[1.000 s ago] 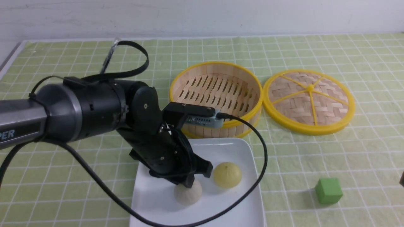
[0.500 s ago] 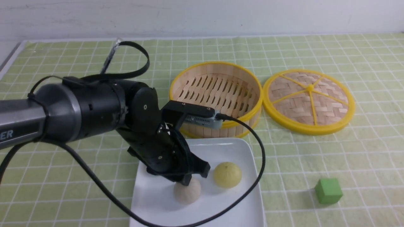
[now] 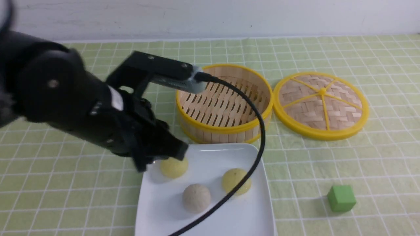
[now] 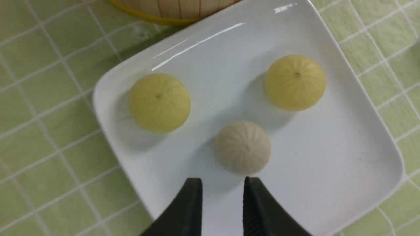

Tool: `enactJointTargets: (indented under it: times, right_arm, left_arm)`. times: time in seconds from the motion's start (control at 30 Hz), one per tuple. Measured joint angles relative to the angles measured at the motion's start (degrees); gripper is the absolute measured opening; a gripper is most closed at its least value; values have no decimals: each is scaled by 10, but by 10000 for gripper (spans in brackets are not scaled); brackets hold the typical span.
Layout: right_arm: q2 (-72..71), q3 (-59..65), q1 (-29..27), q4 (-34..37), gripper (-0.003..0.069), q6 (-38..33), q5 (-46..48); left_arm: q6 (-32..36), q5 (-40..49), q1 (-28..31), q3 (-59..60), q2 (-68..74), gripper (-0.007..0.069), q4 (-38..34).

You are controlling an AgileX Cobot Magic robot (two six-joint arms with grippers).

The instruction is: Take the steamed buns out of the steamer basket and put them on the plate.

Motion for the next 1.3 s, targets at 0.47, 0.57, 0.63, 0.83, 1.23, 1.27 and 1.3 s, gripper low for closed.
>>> enactJointTargets:
  times: [0.47,0.57,0.63,0.83,1.23,1.27,1.3]
  right_arm:
    - [0,-1,0,0,57,0,2]
    - [0,-1,0,0,62,0,2]
    - [0,-1,0,0,67,0,2]
    - [0,-1,0,0,76,0,2]
    - [0,-1,0,0,91,0,2]
    - [0,-1,0,0,93,0,2]
    - [0,-1,0,0,96,0,2]
  left_arm:
    - [-106,-353,0,351,-396,2,-84]
    - [-107,-422,0,404,-435,2,-92]
    - [-107,-447,0,435,-456,2,-95]
    - [-82,-460,0,494,-466,3,-88]
    - [-39,-406,175,525,-528,16,24]
    - [-39,-383,201,534,-546,17,39]
    - [-38,-373,217,542,-565,19,46]
